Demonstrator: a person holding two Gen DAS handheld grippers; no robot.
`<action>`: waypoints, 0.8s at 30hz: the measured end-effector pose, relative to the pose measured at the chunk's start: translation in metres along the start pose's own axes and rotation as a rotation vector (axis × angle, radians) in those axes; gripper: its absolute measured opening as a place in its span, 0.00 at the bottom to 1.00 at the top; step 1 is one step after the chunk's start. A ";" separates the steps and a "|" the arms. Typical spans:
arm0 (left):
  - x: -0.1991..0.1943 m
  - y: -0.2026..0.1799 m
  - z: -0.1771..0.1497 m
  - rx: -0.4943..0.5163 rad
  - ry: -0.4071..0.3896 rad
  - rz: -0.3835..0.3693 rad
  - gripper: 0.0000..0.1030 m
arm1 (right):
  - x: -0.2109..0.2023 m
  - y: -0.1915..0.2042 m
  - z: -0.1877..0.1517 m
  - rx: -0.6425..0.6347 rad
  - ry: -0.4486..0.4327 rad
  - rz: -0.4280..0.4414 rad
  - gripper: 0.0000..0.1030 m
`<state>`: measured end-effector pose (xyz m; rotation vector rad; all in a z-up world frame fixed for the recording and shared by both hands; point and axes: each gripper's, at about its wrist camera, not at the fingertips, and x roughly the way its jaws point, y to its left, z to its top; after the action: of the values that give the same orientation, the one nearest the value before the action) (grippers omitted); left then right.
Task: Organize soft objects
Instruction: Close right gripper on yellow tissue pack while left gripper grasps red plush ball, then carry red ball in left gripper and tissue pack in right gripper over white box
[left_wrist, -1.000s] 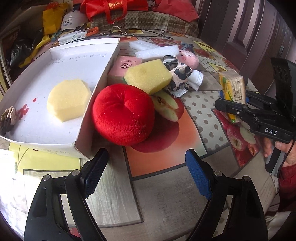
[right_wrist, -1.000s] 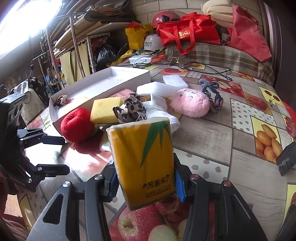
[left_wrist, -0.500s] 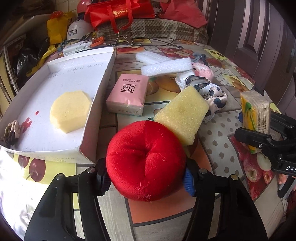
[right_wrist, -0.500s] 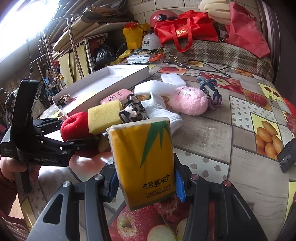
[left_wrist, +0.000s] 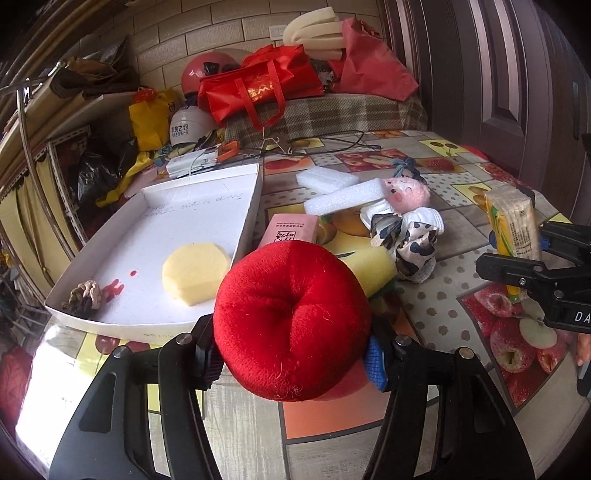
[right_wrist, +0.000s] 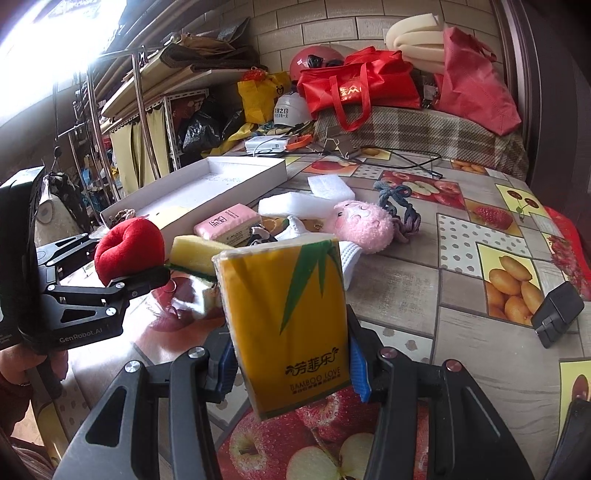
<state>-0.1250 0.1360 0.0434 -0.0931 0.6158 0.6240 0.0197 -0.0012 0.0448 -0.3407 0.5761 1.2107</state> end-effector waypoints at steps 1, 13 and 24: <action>-0.001 0.004 0.000 -0.016 -0.009 0.004 0.59 | -0.001 0.001 0.000 -0.007 -0.005 -0.007 0.48; -0.011 0.026 -0.002 -0.044 -0.083 0.082 0.59 | -0.011 0.043 0.002 -0.160 -0.130 -0.069 0.48; 0.002 0.152 -0.006 -0.239 -0.163 0.272 0.59 | 0.025 0.117 0.026 -0.260 -0.230 0.061 0.48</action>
<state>-0.2138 0.2593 0.0528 -0.1819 0.3966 0.9579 -0.0790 0.0708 0.0578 -0.3983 0.2314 1.3658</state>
